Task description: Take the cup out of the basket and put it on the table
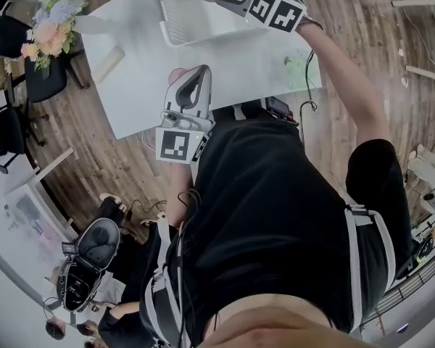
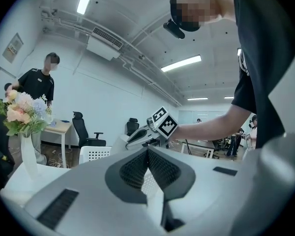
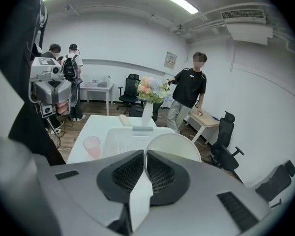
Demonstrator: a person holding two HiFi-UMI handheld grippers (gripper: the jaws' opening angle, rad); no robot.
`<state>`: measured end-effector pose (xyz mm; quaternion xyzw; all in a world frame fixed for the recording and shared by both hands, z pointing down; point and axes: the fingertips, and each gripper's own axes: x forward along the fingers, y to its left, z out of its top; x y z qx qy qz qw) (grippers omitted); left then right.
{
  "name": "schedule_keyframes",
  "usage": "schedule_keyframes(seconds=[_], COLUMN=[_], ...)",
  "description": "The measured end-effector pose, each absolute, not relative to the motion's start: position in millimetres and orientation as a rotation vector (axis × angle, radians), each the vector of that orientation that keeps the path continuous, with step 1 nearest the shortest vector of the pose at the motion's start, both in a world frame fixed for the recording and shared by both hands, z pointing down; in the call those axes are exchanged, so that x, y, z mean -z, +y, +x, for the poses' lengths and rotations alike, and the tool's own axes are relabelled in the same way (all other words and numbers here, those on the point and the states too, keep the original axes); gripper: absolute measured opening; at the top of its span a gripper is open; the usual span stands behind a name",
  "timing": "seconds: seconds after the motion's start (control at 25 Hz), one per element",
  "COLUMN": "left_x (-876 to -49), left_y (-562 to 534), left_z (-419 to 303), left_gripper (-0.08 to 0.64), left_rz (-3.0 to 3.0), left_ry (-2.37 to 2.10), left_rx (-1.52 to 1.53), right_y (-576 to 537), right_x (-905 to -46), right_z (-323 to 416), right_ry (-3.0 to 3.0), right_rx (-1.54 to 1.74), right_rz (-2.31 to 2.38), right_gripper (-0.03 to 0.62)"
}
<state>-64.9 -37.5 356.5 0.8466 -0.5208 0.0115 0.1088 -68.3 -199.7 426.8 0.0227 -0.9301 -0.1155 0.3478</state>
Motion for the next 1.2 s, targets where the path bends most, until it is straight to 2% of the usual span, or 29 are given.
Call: schedule_keyframes(seconds=[0.64,1.2], left_x=[-350.3,-360.7], left_y=[-26.2,-28.0], left_z=[-58.4,-41.7], left_gripper=[0.021,0.021], left_rz=[2.537,2.526], left_ry=[-1.515,-1.499], left_rx=[-0.037,-0.075], right_y=[-109.1,-52.8], right_x=[-356.1,-380.1], right_z=[-20.1,17.5], right_ry=[-2.583,-2.763], right_rx=[0.255,-0.068], right_rz=[0.201,0.388], right_gripper=[0.037,0.037])
